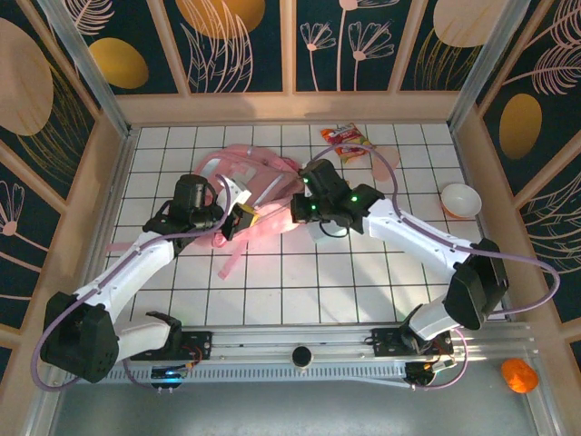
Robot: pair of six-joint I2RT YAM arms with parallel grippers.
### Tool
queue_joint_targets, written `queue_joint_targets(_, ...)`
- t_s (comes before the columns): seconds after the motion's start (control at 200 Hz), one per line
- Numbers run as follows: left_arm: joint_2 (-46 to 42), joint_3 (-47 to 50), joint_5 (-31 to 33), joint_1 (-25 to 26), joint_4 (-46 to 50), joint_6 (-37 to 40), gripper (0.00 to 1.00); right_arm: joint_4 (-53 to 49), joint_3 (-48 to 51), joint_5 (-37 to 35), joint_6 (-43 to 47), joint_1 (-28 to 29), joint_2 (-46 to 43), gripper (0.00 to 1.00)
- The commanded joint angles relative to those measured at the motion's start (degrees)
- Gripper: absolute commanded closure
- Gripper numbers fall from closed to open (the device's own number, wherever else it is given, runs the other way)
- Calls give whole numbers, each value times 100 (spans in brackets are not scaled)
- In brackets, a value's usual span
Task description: Pack the student bag
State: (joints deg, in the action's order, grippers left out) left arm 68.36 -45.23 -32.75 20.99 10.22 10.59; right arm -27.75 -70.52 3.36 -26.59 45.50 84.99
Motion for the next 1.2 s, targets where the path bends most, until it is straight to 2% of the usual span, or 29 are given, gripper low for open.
queue_joint_targets(0.0, -216, -25, 523, -169, 472, 338, 100, 150, 249, 264, 647, -201, -135, 100)
queue_joint_targets(0.105, -278, 14, 485, -174, 448, 110, 100, 401, 409, 752, 700, -132, 5, 100)
queue_joint_targets(0.15, -301, 27, 560, -173, 422, -152, 90, 510, 476, 832, 623, -26, 35, 100)
queue_joint_targets(0.2, -329, 40, 779, -166, 364, -712, 73, 612, 540, 873, 479, 113, 81, 100)
queue_joint_targets(0.26, -411, 81, 1295, -172, 255, -1800, 59, 746, 636, 843, 150, 295, 108, 100)
queue_joint_targets(0.3, -506, 162, 1658, -172, 235, -2548, 54, 846, 727, 843, -80, 404, 131, 100)
queue_joint_targets(0.39, -775, 469, 2688, -190, 369, -4193, 48, 1089, 905, 800, -569, 615, 166, 100)
queue_joint_targets(0.43, -851, 651, 2847, -224, 397, -4636, 48, 1253, 1000, 798, -739, 697, 176, 100)
queue_joint_targets(0.525, -852, 1082, 2925, -273, 235, -5243, 48, 1734, 1171, 886, -1089, 860, 232, 100)
queue_joint_targets(0.646, -571, 1447, 2810, -438, -244, -5484, 47, 2272, 1145, 1065, -1316, 1084, 494, 100)
queue_joint_targets(0.781, -181, 1260, 2882, -568, -397, -5147, 47, 2507, 956, 1244, -1401, 1207, 920, 100)
queue_joint_targets(0.941, -351, 865, 2658, -566, -185, -3742, 37, 2501, 894, 1273, -1286, 1114, 1029, 100)
queue_joint_targets(1.021, -703, 891, 2179, -567, -362, -2639, 35, 2533, 912, 1420, -1194, 995, 1032, 100)
queue_joint_targets(1.196, -1710, 1284, 1159, -561, -745, 284, 29, 2570, 935, 1713, -931, 844, 1004, 100)
